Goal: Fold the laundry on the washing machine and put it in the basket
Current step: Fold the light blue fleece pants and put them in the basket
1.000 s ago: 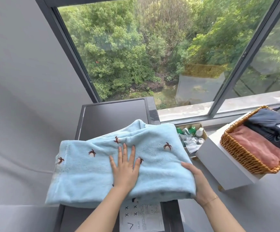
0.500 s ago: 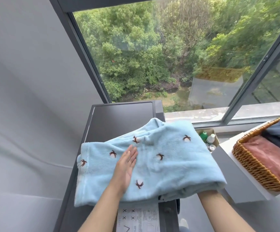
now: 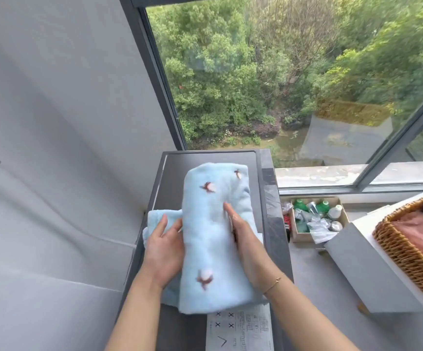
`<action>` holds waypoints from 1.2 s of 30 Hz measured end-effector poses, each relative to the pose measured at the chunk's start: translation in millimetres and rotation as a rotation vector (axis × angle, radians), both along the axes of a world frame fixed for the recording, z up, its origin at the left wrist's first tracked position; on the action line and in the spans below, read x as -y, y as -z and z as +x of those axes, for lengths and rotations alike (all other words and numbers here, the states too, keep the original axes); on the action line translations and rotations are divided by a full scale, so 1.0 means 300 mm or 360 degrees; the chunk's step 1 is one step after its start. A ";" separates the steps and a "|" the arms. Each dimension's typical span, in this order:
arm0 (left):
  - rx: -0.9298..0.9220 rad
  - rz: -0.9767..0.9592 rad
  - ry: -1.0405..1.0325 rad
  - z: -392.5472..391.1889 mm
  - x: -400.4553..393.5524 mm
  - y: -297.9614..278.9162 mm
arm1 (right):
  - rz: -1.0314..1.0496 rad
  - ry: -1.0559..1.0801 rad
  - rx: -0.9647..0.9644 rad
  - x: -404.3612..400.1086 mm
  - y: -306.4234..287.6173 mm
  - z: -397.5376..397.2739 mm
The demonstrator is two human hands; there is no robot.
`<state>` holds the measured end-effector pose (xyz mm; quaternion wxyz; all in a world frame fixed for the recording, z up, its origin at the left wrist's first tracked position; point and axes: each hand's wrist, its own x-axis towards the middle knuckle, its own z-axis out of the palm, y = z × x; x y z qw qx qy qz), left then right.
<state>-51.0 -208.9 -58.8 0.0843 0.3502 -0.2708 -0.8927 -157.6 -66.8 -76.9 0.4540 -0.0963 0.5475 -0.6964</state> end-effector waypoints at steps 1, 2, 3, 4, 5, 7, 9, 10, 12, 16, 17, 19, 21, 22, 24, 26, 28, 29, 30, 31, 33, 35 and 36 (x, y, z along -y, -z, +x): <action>0.0041 -0.0090 0.0067 0.018 0.017 -0.011 | 0.0035 -0.0062 -0.0048 0.020 0.002 0.033; 0.0087 -0.0187 0.0119 0.040 0.032 -0.020 | 0.0085 -0.0065 -0.0080 0.039 -0.010 0.067; 0.0127 -0.0272 0.0159 0.055 0.042 -0.023 | 0.0119 -0.0080 -0.0070 0.045 -0.019 0.084; 0.0174 -0.0360 0.0193 0.071 0.048 -0.024 | 0.0122 -0.0078 -0.0064 0.055 -0.014 0.094; 0.0203 -0.0443 0.0218 0.084 0.055 -0.017 | 0.0127 -0.0104 -0.0087 0.060 -0.022 0.103; 0.0241 -0.0636 0.0248 0.084 0.053 -0.002 | 0.0165 -0.0081 -0.0116 0.054 -0.023 0.096; 0.0323 -0.0700 0.0140 0.073 0.054 0.000 | 0.0200 -0.0002 -0.0308 0.044 -0.034 0.084; 0.0309 -0.0676 0.0122 0.073 0.065 -0.004 | 0.0231 0.0070 -0.0494 0.037 -0.043 0.076; 0.0293 -0.0641 0.0148 0.069 0.093 -0.024 | 0.0361 0.0202 -0.0936 0.020 -0.048 0.054; 0.0426 -0.0764 0.0127 0.130 0.191 0.031 | 0.0669 -0.0082 -0.1658 0.067 0.023 0.064; 0.0571 -0.1034 0.0158 0.145 0.199 0.059 | 0.0801 -0.0225 -0.1816 0.085 0.059 0.080; 0.0943 -0.1668 0.0248 0.159 0.193 0.114 | 0.1098 -0.0353 -0.2096 0.120 0.137 0.120; 0.1155 -0.1905 0.0277 0.155 0.176 0.150 | 0.1236 -0.0316 -0.2223 0.144 0.175 0.150; 0.1199 -0.1912 0.0294 0.149 0.177 0.159 | 0.1278 -0.0298 -0.2238 0.150 0.182 0.154; 0.1084 -0.1806 0.0298 0.141 0.200 0.166 | 0.1281 -0.0323 -0.2247 0.149 0.187 0.145; 0.0656 -0.1373 0.0148 0.156 0.216 0.156 | 0.1145 -0.0333 -0.2178 0.139 0.170 0.133; 0.0379 -0.0957 -0.0008 0.196 0.226 0.146 | 0.1011 -0.0188 -0.2098 0.137 0.141 0.130; 0.0329 -0.0823 -0.0081 0.215 0.231 0.150 | 0.0985 -0.0108 -0.2045 0.141 0.129 0.132; 0.0314 -0.0723 -0.0133 0.230 0.239 0.163 | 0.0998 -0.0084 -0.1993 0.147 0.124 0.133; 0.0307 -0.0655 -0.0171 0.248 0.244 0.178 | 0.1028 -0.0122 -0.1963 0.150 0.128 0.139; 0.0338 -0.0630 -0.0208 0.255 0.252 0.187 | 0.1079 -0.0232 -0.1947 0.148 0.156 0.147; 0.0427 -0.0764 -0.0218 0.237 0.250 0.169 | 0.1118 -0.0265 -0.1891 0.145 0.179 0.138; 0.0516 -0.0880 -0.0209 0.224 0.247 0.158 | 0.1125 -0.0269 -0.1855 0.144 0.181 0.130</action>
